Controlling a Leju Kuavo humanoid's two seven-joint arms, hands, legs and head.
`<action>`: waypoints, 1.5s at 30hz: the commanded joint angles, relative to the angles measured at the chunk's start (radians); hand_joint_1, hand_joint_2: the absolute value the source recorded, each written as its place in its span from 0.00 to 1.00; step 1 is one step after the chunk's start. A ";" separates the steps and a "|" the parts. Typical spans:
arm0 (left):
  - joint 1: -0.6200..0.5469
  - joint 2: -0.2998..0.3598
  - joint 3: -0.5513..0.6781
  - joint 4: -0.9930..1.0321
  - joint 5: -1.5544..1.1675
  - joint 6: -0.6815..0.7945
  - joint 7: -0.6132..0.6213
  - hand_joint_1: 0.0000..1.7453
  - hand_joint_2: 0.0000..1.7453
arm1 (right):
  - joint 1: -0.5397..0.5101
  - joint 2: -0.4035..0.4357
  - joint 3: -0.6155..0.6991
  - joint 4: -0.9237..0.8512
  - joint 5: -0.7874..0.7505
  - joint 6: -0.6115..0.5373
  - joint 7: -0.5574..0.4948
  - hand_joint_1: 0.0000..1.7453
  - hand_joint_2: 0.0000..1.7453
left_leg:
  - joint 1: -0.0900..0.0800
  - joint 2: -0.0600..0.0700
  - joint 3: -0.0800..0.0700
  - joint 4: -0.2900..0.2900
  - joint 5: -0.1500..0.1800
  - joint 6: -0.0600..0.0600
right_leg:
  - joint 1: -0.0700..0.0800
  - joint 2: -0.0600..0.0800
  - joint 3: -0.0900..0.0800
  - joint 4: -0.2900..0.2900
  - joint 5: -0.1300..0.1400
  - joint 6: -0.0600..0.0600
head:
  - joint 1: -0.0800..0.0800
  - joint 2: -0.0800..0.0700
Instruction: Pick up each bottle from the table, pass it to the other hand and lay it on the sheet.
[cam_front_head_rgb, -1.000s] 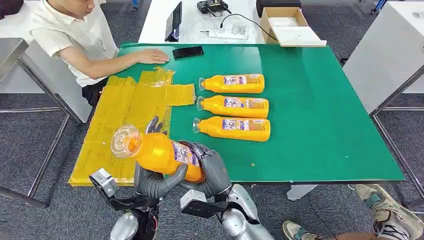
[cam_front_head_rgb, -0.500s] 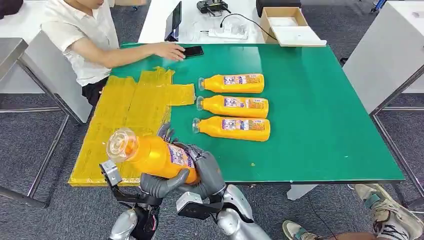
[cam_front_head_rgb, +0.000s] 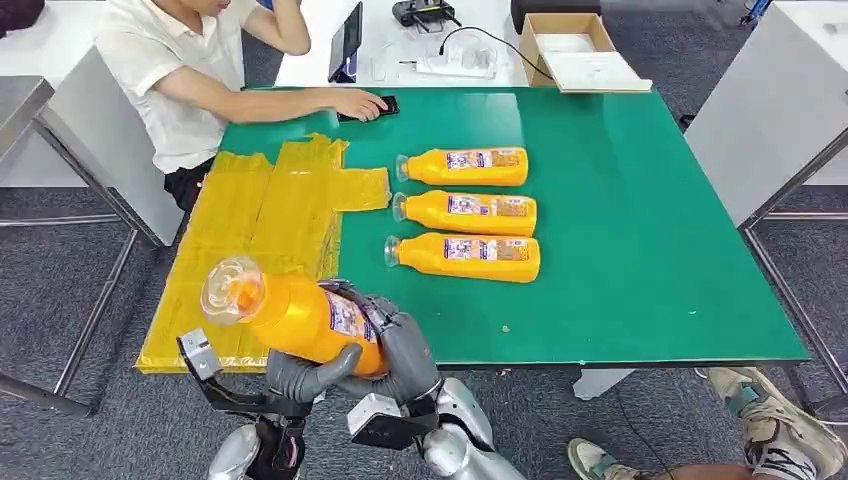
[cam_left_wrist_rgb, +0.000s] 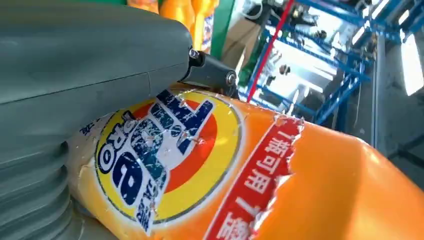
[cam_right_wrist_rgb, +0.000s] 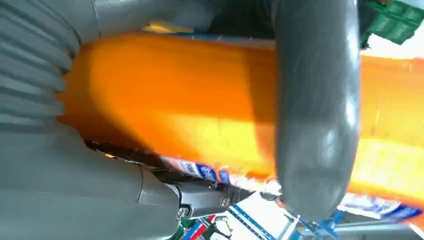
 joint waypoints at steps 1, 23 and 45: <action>-0.029 0.020 0.072 -0.014 -0.037 0.041 0.039 1.00 1.00 | 0.107 -0.049 -0.032 -0.181 0.005 -0.019 -0.007 0.00 0.00 | 0.000 -0.001 0.001 0.000 -0.001 -0.001 | 0.000 -0.002 0.002 0.000 -0.001 -0.001 | 0.000 0.000; -0.174 0.161 0.272 0.024 -0.806 0.492 0.161 1.00 1.00 | 0.229 -0.032 -0.330 -0.460 -0.018 -0.406 -0.104 0.00 0.00 | 0.002 0.000 0.002 -0.001 0.000 -0.003 | 0.002 -0.001 0.002 0.000 -0.001 -0.002 | 0.000 0.000; -0.623 0.272 0.125 0.859 -1.664 0.459 0.348 1.00 1.00 | 0.127 -0.045 -0.305 -0.303 -0.023 -0.318 -0.099 0.00 0.00 | 0.003 0.000 0.003 -0.002 0.003 -0.005 | 0.003 -0.002 0.003 -0.001 0.002 -0.004 | 0.000 0.000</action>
